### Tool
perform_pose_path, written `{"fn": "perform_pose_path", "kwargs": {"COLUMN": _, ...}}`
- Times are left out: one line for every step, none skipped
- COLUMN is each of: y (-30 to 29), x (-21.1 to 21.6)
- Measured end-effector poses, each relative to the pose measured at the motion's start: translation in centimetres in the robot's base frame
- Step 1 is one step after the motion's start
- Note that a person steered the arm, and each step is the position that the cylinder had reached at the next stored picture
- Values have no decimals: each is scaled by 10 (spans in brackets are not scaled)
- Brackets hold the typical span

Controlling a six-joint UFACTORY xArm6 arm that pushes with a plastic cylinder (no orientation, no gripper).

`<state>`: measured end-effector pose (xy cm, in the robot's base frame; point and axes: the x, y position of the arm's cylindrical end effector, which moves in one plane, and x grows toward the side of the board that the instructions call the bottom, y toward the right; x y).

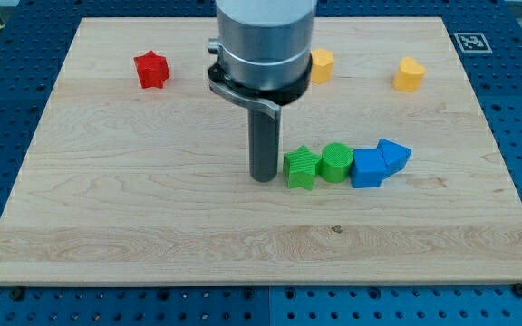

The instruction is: Slide the triangle to right of blue cube

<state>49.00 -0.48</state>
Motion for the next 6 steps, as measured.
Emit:
{"fn": "perform_pose_path", "kwargs": {"y": 11, "x": -37}}
{"fn": "perform_pose_path", "kwargs": {"y": 47, "x": -63}}
{"fn": "perform_pose_path", "kwargs": {"y": 102, "x": -73}}
{"fn": "perform_pose_path", "kwargs": {"y": 155, "x": -72}}
{"fn": "perform_pose_path", "kwargs": {"y": 177, "x": -50}}
{"fn": "perform_pose_path", "kwargs": {"y": 185, "x": -28}}
